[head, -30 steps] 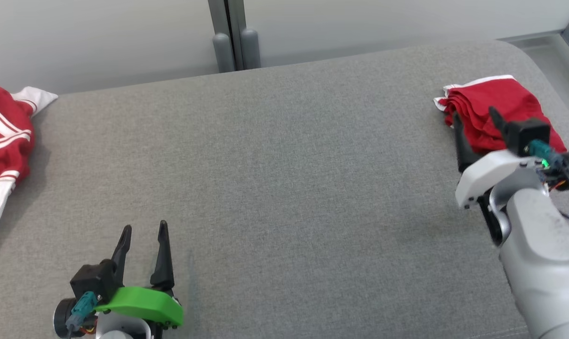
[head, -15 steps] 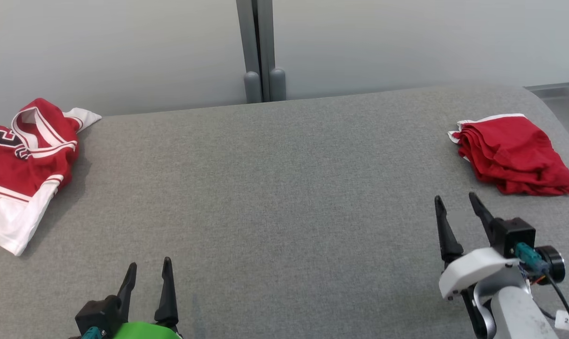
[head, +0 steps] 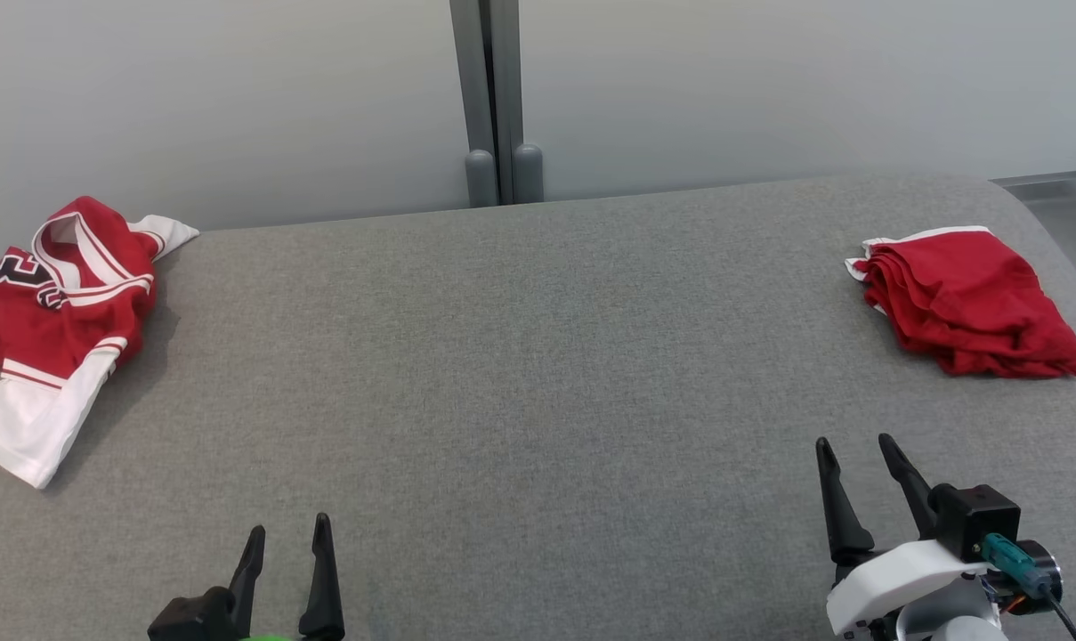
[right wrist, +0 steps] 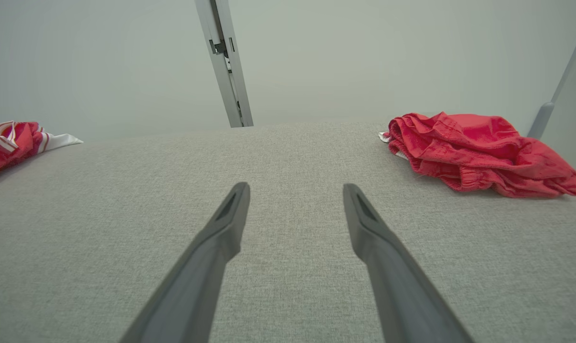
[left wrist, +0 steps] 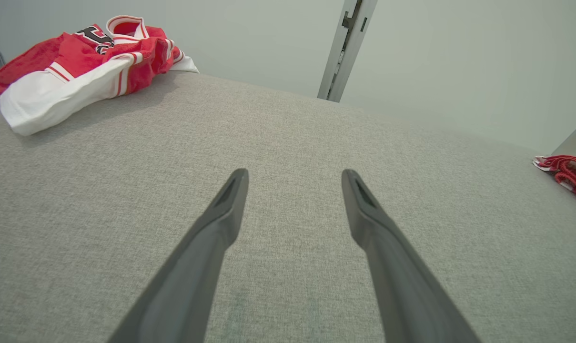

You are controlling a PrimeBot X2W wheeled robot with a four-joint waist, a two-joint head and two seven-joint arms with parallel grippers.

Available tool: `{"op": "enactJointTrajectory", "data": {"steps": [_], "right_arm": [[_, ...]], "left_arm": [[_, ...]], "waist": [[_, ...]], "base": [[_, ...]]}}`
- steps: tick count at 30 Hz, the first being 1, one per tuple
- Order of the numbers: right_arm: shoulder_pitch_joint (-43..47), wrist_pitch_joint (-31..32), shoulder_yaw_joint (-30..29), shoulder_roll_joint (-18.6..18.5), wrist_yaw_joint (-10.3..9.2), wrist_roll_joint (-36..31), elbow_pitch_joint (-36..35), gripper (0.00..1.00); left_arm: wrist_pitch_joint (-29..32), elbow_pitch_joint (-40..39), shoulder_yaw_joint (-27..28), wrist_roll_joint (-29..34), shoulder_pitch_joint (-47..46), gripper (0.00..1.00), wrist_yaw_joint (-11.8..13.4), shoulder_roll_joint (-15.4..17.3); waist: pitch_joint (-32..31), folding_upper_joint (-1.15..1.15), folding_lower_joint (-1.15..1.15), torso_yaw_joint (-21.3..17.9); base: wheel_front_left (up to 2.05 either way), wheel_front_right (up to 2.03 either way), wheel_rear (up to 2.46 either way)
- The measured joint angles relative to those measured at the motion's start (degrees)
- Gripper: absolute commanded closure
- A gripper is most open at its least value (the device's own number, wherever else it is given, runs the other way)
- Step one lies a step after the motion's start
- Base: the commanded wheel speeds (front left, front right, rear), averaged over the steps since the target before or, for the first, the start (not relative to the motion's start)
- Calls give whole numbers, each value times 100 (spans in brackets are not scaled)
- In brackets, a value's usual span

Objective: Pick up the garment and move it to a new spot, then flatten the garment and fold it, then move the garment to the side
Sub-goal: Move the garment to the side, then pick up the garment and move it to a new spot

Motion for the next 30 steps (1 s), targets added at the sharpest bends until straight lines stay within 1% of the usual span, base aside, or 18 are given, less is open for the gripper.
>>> {"op": "enactJointTrajectory", "data": {"steps": [7,20,24,30], "right_arm": [[1,-1,153,1,0,48,10,0],[-4,-1,141,1,0,48,78,0],[-4,-1,112,0,0,15,70,0],[-4,0,151,0,0,19,3,0]], "left_arm": [[0,16,-20,-14,16,0,0,0],[0,46,-59,-13,-15,0,-2,0],[0,26,-70,1,-77,0,0,-2],[0,-13,-62,65,-142,0,-3,-4]], "waist": [[-23,0,0,5],[-23,0,0,97],[-25,0,0,231],[-13,0,0,623]], "base": [[0,0,0],[0,0,0],[0,0,0],[0,0,0]]}}
